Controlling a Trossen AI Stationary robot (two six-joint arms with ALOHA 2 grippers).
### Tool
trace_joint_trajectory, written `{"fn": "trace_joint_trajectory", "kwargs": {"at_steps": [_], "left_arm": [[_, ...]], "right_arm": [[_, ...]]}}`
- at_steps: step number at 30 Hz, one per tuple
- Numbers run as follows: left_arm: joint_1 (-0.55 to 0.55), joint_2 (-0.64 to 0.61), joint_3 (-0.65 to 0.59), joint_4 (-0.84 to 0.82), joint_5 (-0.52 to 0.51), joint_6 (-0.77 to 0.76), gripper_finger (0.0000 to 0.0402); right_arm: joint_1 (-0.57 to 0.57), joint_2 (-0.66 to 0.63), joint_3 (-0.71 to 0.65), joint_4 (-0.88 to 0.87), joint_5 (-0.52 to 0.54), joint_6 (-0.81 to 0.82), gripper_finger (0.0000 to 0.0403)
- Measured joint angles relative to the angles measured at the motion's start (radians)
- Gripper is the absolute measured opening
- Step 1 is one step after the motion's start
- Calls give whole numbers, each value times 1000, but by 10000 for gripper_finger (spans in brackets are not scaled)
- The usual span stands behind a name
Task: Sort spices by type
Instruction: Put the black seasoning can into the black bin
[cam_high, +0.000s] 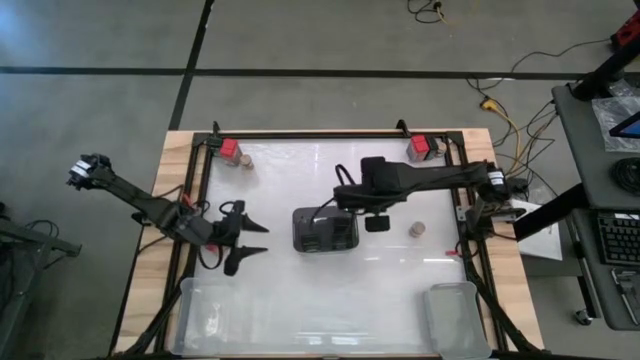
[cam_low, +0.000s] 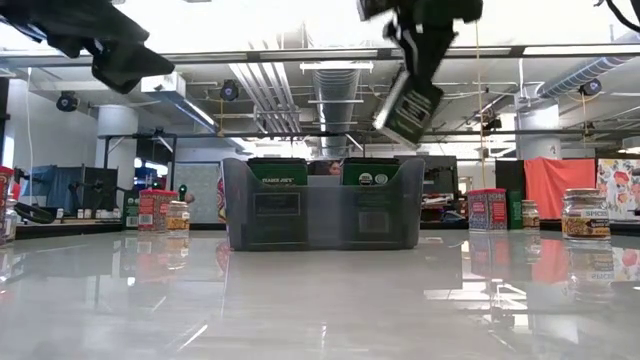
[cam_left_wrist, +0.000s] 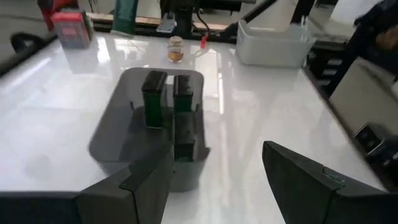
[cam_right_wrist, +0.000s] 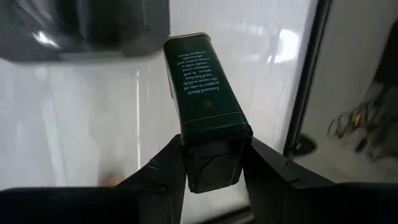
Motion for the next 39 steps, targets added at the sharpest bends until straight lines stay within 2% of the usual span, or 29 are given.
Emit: {"fn": "trace_joint_trajectory", "kwargs": {"at_steps": [9,12,15,22,28,39], "left_arm": [[12,-52,-11,1,-99,192,230],[13,-61,-15,-1,-104,223,230],[13,-70,-16,-4,-105,238,230],[13,-104,-16,-27,-105,261,230],[13,-136,-16,-53,-105,247,230],[13,-149,-11,-64,-105,256,230]], "right_arm": [[-10,83,91,78,-3,-39,122],[-9,103,93,81,-56,-28,121],[-9,110,93,95,-114,-6,126],[-11,138,93,107,-119,0,121],[-11,161,91,107,-166,0,129],[-28,168,93,127,-165,-19,129]]}}
